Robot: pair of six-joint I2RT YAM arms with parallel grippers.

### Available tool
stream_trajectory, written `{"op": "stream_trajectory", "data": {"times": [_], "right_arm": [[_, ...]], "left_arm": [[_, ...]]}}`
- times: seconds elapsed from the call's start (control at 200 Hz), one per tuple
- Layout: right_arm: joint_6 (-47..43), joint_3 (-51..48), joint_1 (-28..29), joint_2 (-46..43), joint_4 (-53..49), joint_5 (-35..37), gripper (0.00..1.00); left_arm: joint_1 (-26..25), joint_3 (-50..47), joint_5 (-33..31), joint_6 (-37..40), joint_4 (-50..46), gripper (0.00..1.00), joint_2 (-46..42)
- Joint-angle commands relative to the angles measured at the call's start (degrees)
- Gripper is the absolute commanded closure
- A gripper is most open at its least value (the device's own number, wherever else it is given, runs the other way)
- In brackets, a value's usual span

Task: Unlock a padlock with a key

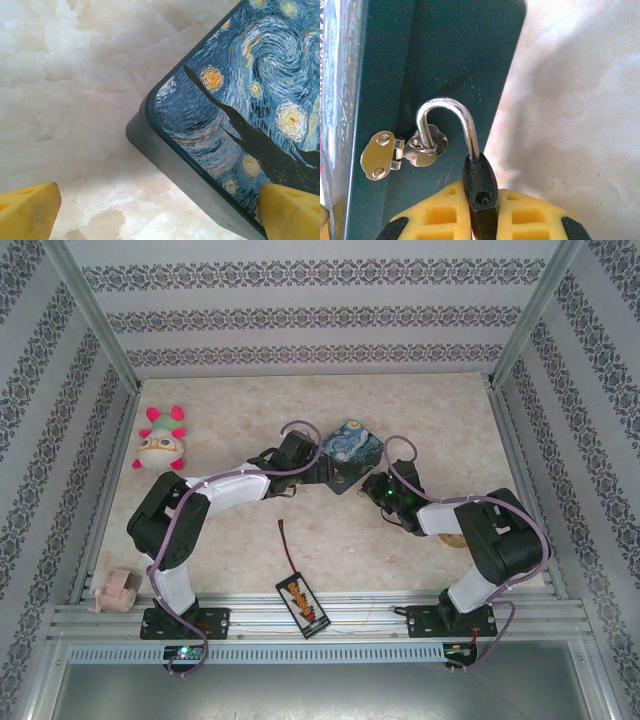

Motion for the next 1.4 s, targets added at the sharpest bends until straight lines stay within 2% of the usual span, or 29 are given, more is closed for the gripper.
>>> {"op": "stream_trajectory", "data": {"times": [0.0,0.425,0.62,0.79,1.049,1.214,1.399], "right_arm": [[1.01,-0.36,-0.1,0.37,3.28,3.84,1.0],[-0.6,-3.68,-0.44,-5.57,-0.25,7.41,1.0],[-2.82,-2.68,-0.32,-8.01,-5.72,7.1,1.0],[-6.66,-1.77,0.75,-13.52,-15.62,8.15,1.0],[-13.82,2.73,2.66,-22.07,-34.53,9.69,1.0],[-17.86,7.83,4.54,-22.76,-45.91,10.2,1.0],[-21.08,13.48,6.06,-20.32,-55.57,11.33,1.0]], "left_arm": [[1.85,-1.97,-2.18,0.75,-8.54,0.0,0.58],[3.08,-2.54,-1.38,0.48,-8.18,0.02,0.35],[4.61,-3.97,-1.16,0.26,-6.9,0.06,-0.77],[8.8,-7.6,3.72,-1.59,-1.99,0.14,-3.2],[14.14,-8.01,8.5,-1.69,-0.32,0.12,-5.38],[14.66,-3.96,8.77,0.68,-2.43,0.08,-6.04],[14.98,-2.94,14.1,-1.78,0.07,0.09,-6.45]]}}
